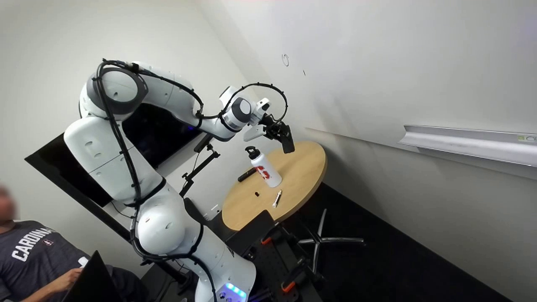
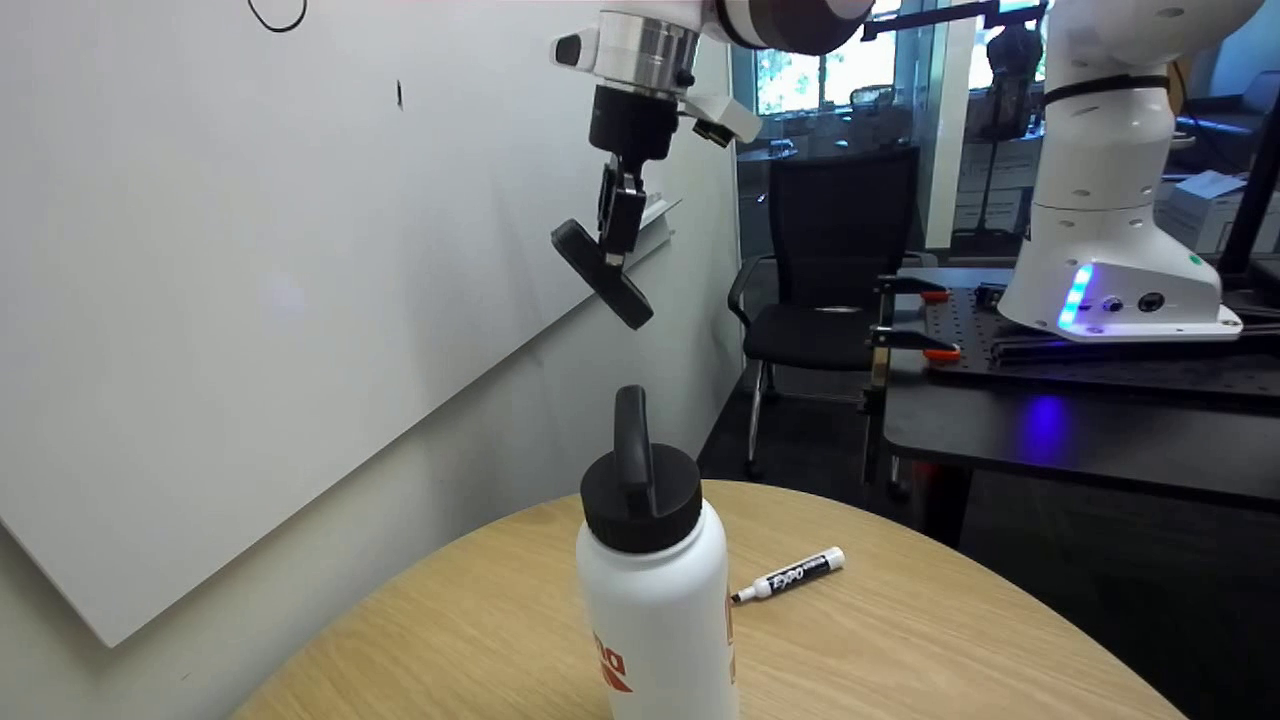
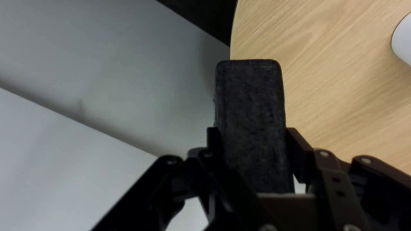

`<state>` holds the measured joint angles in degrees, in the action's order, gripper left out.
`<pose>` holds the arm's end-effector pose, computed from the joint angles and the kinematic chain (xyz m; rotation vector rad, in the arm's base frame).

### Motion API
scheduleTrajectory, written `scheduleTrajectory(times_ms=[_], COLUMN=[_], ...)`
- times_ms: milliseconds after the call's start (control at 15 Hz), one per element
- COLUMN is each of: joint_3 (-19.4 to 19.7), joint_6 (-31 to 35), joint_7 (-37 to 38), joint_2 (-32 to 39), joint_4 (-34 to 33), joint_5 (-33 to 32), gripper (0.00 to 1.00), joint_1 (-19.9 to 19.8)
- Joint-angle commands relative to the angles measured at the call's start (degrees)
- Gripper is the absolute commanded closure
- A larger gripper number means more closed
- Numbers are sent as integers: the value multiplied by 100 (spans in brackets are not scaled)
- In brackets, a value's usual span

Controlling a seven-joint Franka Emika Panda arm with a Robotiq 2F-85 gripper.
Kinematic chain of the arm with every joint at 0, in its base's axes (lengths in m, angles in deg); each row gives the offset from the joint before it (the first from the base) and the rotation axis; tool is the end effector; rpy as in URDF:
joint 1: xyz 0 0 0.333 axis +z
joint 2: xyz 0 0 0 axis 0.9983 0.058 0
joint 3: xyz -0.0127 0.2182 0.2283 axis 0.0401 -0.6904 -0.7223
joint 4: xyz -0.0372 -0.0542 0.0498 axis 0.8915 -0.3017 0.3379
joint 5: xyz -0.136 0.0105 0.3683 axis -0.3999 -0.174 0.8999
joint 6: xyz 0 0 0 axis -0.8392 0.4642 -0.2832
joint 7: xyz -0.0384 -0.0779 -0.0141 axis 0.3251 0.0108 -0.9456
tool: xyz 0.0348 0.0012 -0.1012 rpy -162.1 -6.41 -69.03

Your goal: Erase the writings on the board

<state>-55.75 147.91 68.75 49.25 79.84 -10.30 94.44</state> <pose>0.4257 0.3081 0.3128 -2.9649 -0.8683 -0.5087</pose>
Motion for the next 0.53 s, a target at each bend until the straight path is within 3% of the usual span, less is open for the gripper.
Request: scheduleTrajectory(times_ms=[0, 67, 133, 467], joint_3=[-112, -152, 309, 698], joint_6=[-850, -972, -1004, -1165], joint_7=[255, 208, -7, -340], joint_2=[918, 1161, 1348, 2523], joint_4=[-854, -1055, -1244, -2276], joint_5=[-28, 53, 314, 910], gripper=[72, 72, 72, 72], joint_1=[301, 375, 944, 1650])
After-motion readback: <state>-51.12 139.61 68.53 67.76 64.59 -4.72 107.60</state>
